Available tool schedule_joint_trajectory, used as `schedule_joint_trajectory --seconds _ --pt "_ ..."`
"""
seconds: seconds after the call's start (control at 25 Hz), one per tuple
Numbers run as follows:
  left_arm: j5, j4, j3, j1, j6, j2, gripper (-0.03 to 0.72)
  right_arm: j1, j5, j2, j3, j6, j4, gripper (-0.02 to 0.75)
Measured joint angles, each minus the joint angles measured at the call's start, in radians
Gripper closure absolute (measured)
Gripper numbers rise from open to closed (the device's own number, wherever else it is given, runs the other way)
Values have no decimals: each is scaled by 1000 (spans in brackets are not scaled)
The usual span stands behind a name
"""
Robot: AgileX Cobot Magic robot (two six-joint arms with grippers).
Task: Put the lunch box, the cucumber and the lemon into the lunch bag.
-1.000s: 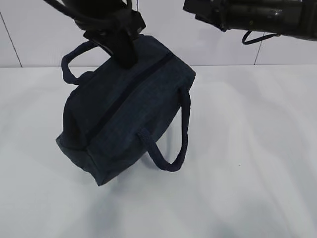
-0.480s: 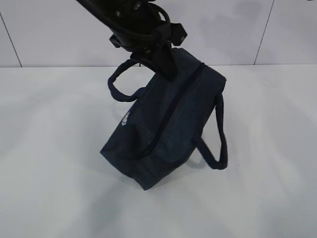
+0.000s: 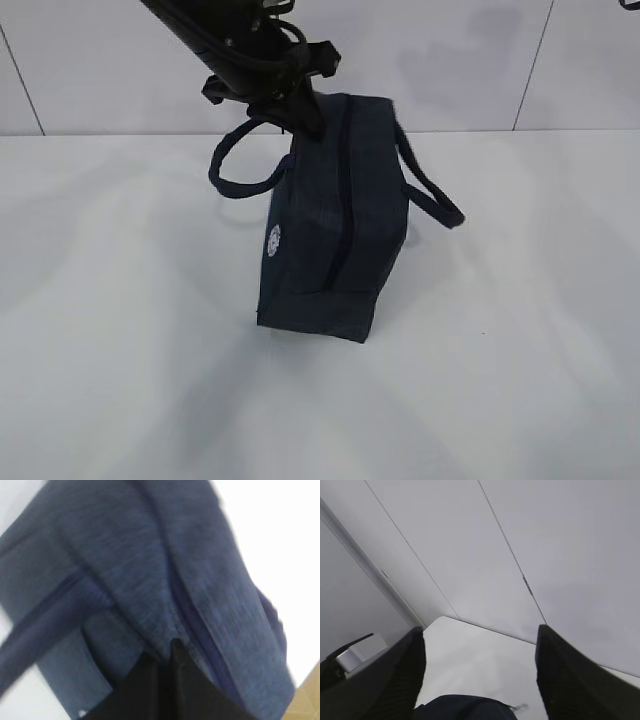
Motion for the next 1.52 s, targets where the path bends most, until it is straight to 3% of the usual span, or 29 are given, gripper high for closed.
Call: schedule_joint_trajectory --seconds 0.16,0.24,0.36,0.48,0.72,1.0,1.12,1.32,1.52 --pt "0 0 0 14 -2 12 648 0 1 0 0 2 -2 218" --pt "0 0 -2 16 -2 12 571 0 4 0 0 5 -8 218" --pt "0 0 -2 19 -2 8 386 0 5 0 -2 26 -21 218" --pt "0 31 -2 25 -2 -22 288 0 9 0 -43 75 -76 220" --pt "-30 164 -2 35 -2 -142 261 6 26 0 -274 261 -265 288" --pt "-52 302 -2 35 -2 -298 258 96 156 -7 -675 580 -744 396" --pt "-52 343 -2 35 -2 -365 260 164 219 -26 -777 667 -886 438" --pt "-38 361 -3 35 -2 -480 277 245 271 -92 -804 719 -992 480" --pt "56 366 -3 35 4 -569 280 250 276 -181 -804 782 -1028 489"
